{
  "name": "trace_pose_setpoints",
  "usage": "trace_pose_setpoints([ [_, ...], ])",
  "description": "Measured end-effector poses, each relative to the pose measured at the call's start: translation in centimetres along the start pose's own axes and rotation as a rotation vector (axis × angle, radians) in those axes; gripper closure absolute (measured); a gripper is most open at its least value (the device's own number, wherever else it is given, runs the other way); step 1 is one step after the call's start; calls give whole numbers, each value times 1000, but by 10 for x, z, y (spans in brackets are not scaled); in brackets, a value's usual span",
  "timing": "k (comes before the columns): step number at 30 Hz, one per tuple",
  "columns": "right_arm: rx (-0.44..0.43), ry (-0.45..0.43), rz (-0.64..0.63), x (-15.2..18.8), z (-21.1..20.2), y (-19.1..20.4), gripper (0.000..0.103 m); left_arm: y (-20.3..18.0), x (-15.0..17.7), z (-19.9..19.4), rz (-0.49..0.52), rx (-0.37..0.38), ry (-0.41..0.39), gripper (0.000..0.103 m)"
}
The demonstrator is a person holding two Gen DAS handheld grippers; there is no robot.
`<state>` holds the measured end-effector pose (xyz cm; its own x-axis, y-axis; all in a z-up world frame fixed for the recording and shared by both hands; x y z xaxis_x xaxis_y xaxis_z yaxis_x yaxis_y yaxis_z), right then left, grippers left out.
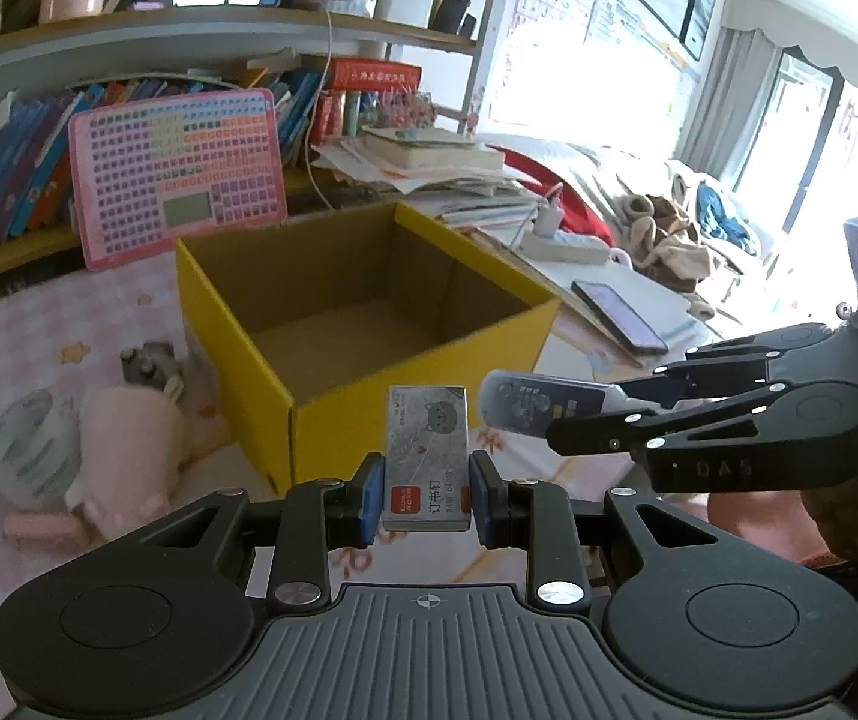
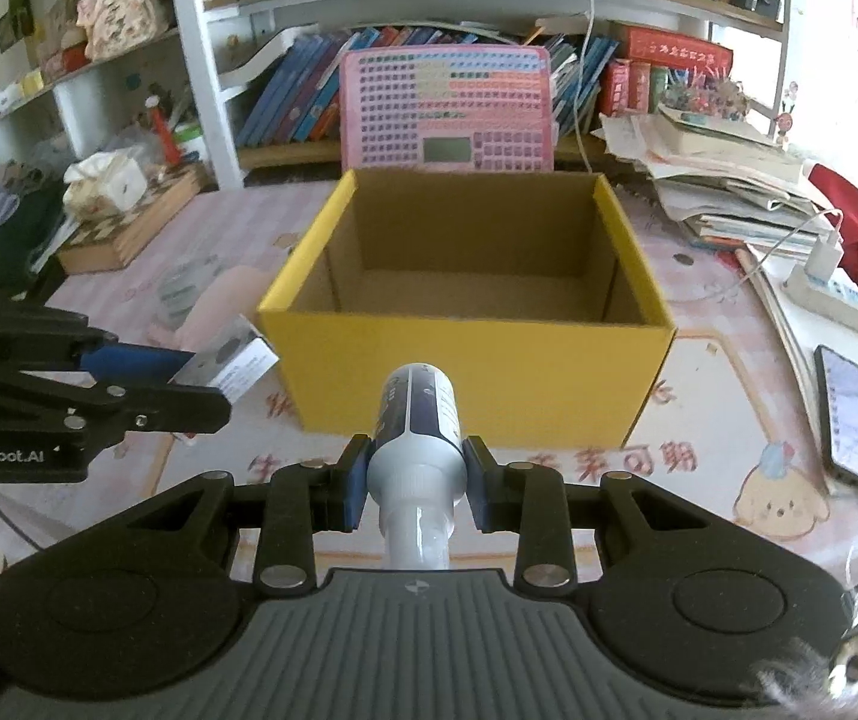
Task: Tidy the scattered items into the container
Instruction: 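Lift and carry the spray bottle and card box toward the yellow box with both tools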
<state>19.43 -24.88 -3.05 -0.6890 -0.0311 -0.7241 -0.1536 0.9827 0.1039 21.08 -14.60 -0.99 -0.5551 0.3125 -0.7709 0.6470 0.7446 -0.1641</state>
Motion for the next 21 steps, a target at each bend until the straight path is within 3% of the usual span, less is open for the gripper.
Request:
trace_pose_setpoints([
  [13,-77,-106,-75,-78,23,-43,73,4,-72,31,17,-68,-86,75],
  [21,-96,-15,-177,-95,94,-60,73,32,-90,89,35,-136,0,75],
])
Point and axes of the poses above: each gripper's, at about its wrist camera, not at the fingertips, and z roughly the way its jaws point, y to its left, x to its underside, the point moved 10 cm from there along z, roughly the way its jaws point, and after that the axes turned 2 degrees about -x, right-handed, at the moved point
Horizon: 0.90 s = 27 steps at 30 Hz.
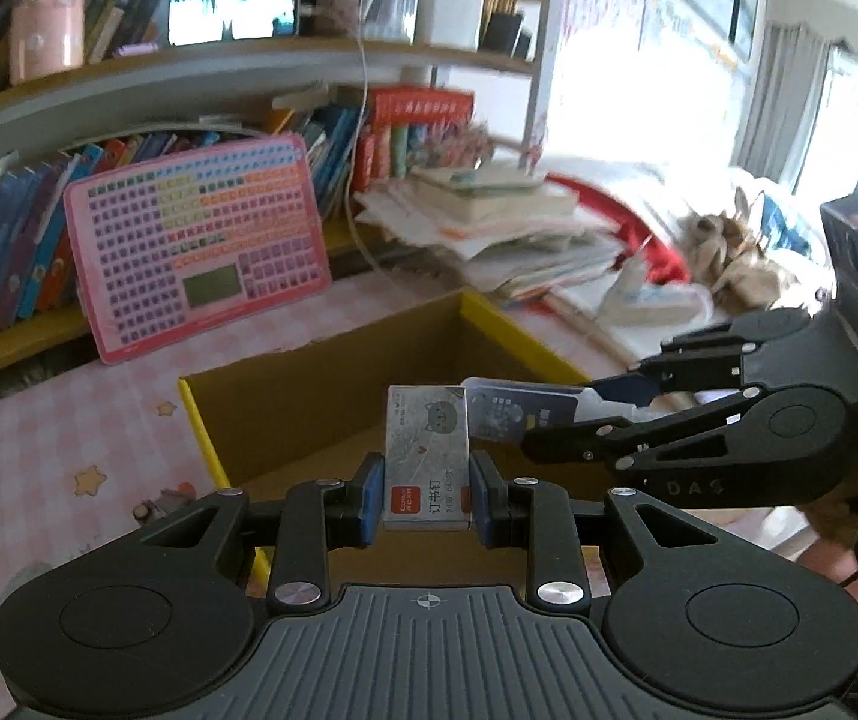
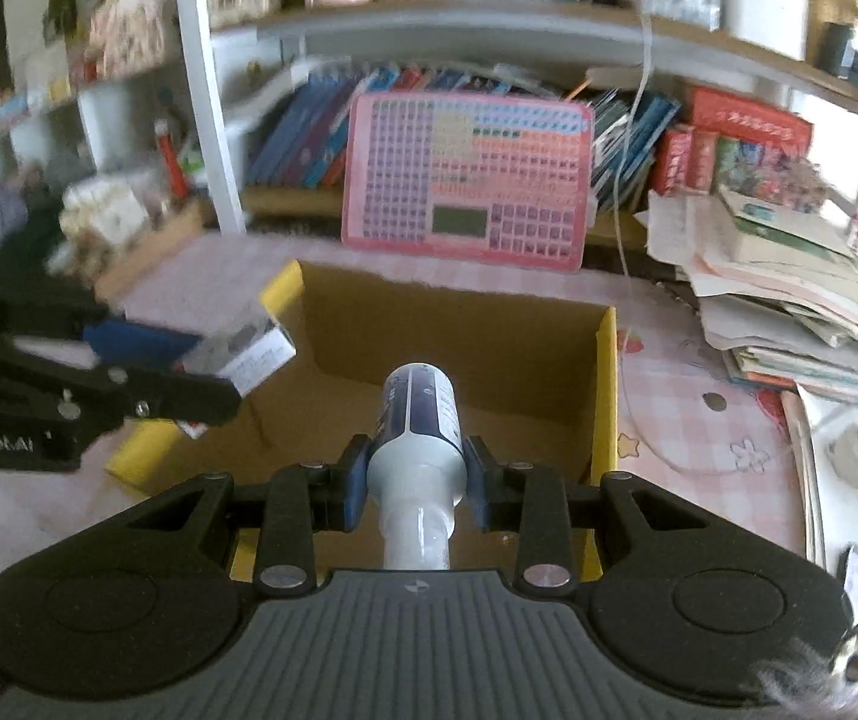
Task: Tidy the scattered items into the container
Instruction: 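Lift and carry the spray bottle and card box toward the yellow box with both tools, then open the right tool over the box dropping the bottle while the left tool releases the card box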
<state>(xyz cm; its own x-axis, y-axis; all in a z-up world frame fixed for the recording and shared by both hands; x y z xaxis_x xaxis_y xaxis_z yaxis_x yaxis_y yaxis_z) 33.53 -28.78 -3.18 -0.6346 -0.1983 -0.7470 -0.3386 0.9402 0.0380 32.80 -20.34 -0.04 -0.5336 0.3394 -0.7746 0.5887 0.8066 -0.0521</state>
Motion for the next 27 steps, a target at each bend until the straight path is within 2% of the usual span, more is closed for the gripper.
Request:
trace_pose_setpoints([
  [2,11,43,-44,2,22,-4,73,7,1,22,11,-17,43,75],
  [4,59,91,-76,3,43,-12,73,14,3,44,33,-43,88,75],
  [10,74,188,-206,0,91,-17,73,32,13,91,85,-107,202,75],
  [17,53,274,-283,-8,125,-23,73,42,15,113,92,-134,259,75],
  [23,7,346,-244,-4,133,-25,73,38,18,122,101,-136,297,75],
  [27,2,363,-254,-2,134,-22,73,36,20,123,102,-135,310,75],
])
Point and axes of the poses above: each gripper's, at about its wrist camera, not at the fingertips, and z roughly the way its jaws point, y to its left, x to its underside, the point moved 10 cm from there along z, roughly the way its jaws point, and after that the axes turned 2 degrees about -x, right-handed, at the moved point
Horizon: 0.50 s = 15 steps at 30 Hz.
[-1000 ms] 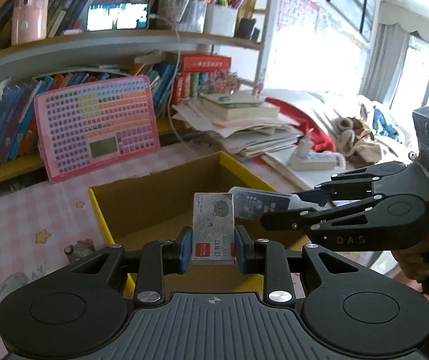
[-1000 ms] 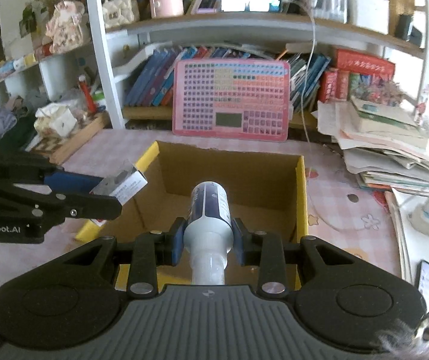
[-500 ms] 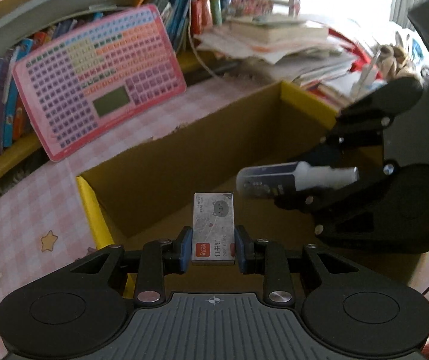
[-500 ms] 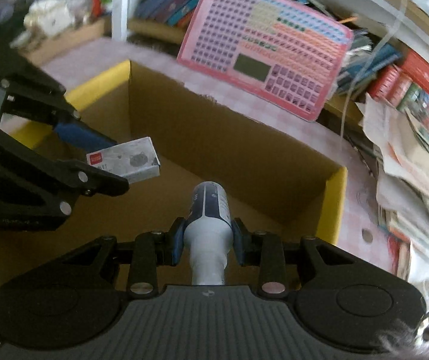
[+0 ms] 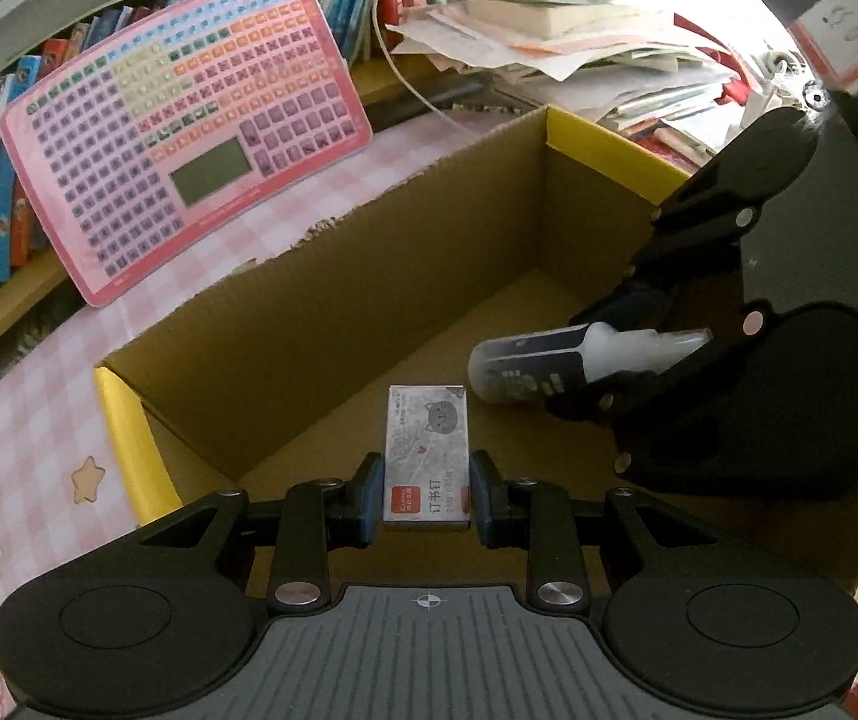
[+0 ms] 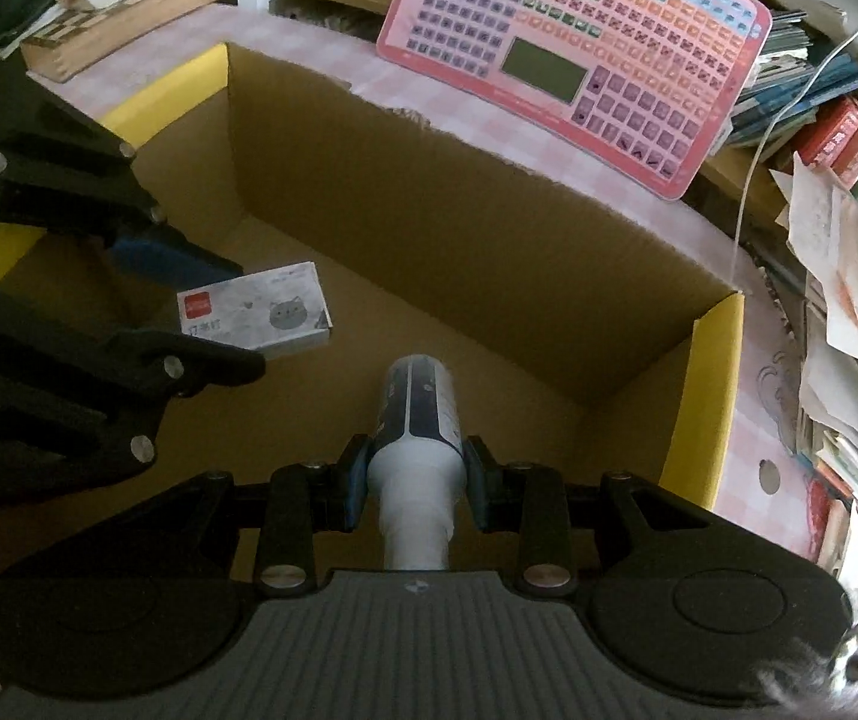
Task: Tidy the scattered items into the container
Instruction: 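Open the right tool over the box dropping the bottle while the left tool releases the card box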
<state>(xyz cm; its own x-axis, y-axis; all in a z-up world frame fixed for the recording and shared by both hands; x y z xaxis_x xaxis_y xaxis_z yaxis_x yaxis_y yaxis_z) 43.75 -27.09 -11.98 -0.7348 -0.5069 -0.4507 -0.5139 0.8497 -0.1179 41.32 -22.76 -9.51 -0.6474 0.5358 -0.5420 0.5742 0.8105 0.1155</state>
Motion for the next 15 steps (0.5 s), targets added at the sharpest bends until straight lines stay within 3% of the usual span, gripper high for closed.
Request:
trace_pose_setpoints([
  [10,0,18,-20,1,0,2,72,-4,-2,1,9,1,20,70],
  [11,-2,12,-20,0,-1,2,72,-5,-2,1,15,-4,21,65],
  [13,16,-12,-17,-3,-4,1,59,-5,-2,0,26,-38,19,55],
  [15,23,-47,5,-6,-10,-4,56,-7,-3,-3,38,-64,0,48],
])
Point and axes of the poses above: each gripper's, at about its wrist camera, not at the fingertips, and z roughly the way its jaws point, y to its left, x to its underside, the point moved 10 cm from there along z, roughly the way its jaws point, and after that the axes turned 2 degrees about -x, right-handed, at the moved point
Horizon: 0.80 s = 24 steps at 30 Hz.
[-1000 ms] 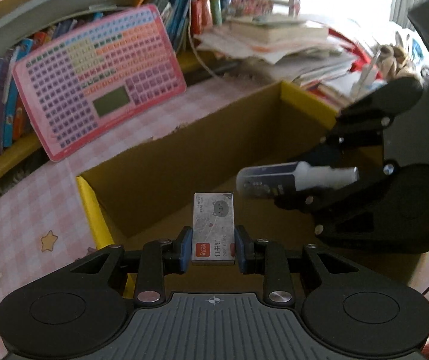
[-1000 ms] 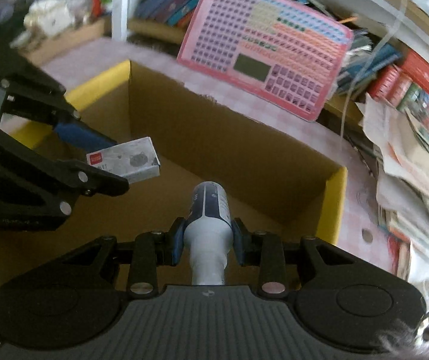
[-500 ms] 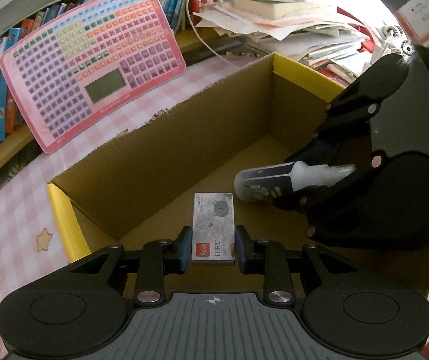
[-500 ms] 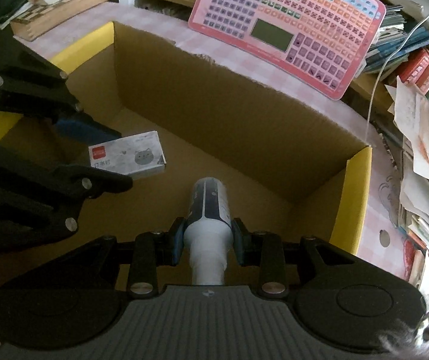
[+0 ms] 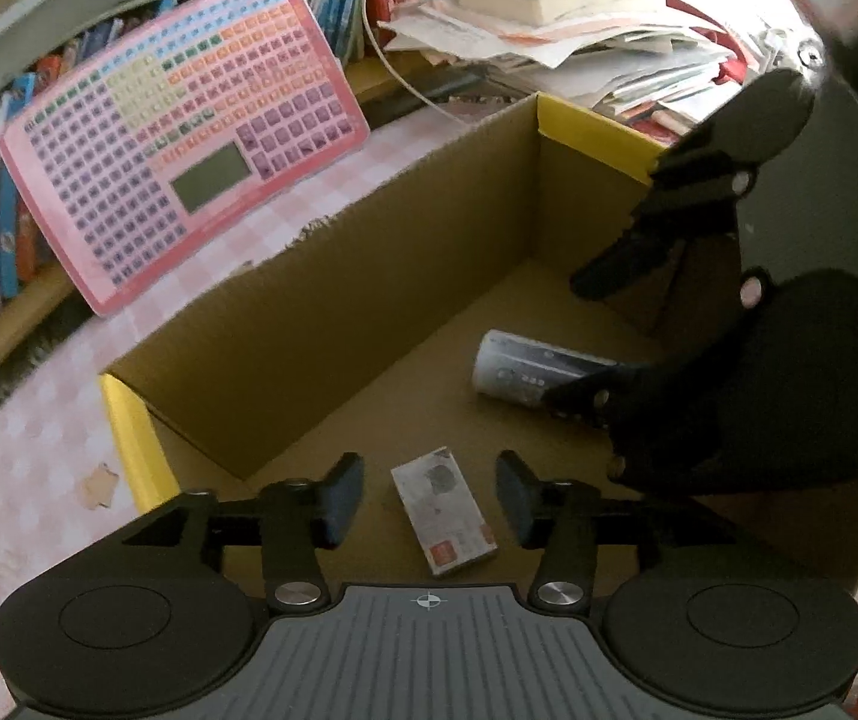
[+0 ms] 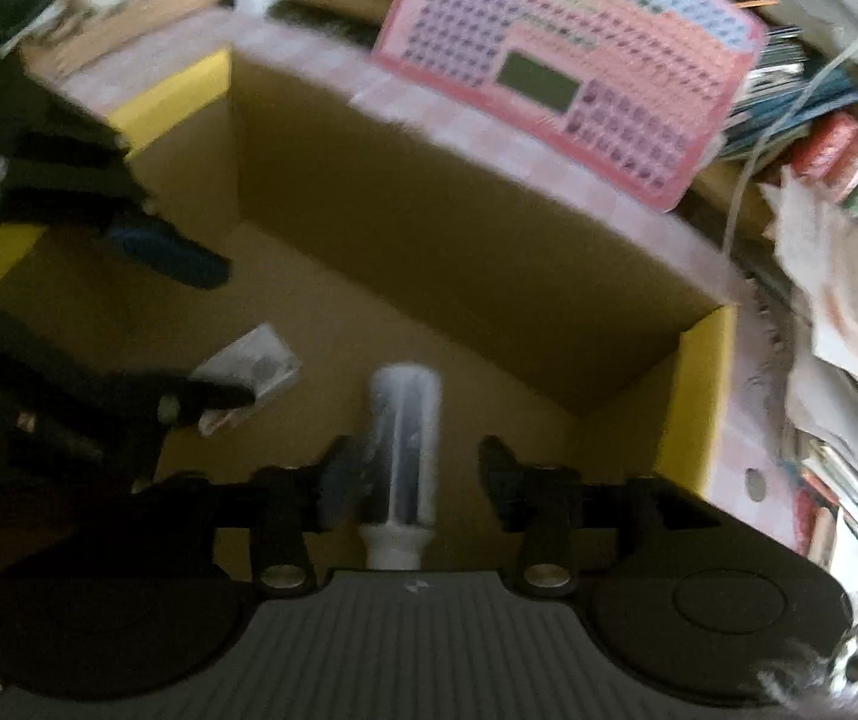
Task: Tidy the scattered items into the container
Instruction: 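Open the right tool over the box dropping the bottle while the left tool releases the card box, then withdraw both tools from the yellow box back toward the table items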
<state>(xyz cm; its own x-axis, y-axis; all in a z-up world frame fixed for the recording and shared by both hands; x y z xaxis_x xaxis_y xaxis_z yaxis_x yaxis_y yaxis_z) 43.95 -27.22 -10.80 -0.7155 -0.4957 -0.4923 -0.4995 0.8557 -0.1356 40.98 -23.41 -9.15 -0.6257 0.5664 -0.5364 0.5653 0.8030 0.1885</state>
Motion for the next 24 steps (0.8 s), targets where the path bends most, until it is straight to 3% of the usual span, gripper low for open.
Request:
trace_pose_setpoints([
  [3,-1,-30,9,-1,-8,0,55,0,-1,-8,-5,-40,-40,42],
  [7,24,-100,29,-3,-28,-2,42,0,-1,-25,-50,-43,-86,34],
  [17,-9,-296,94,-5,-95,0,40,4,-2,-85,-131,-64,-233,18],
  [24,20,-396,151,1,-129,-1,34,12,12,-122,-183,-98,-296,12],
])
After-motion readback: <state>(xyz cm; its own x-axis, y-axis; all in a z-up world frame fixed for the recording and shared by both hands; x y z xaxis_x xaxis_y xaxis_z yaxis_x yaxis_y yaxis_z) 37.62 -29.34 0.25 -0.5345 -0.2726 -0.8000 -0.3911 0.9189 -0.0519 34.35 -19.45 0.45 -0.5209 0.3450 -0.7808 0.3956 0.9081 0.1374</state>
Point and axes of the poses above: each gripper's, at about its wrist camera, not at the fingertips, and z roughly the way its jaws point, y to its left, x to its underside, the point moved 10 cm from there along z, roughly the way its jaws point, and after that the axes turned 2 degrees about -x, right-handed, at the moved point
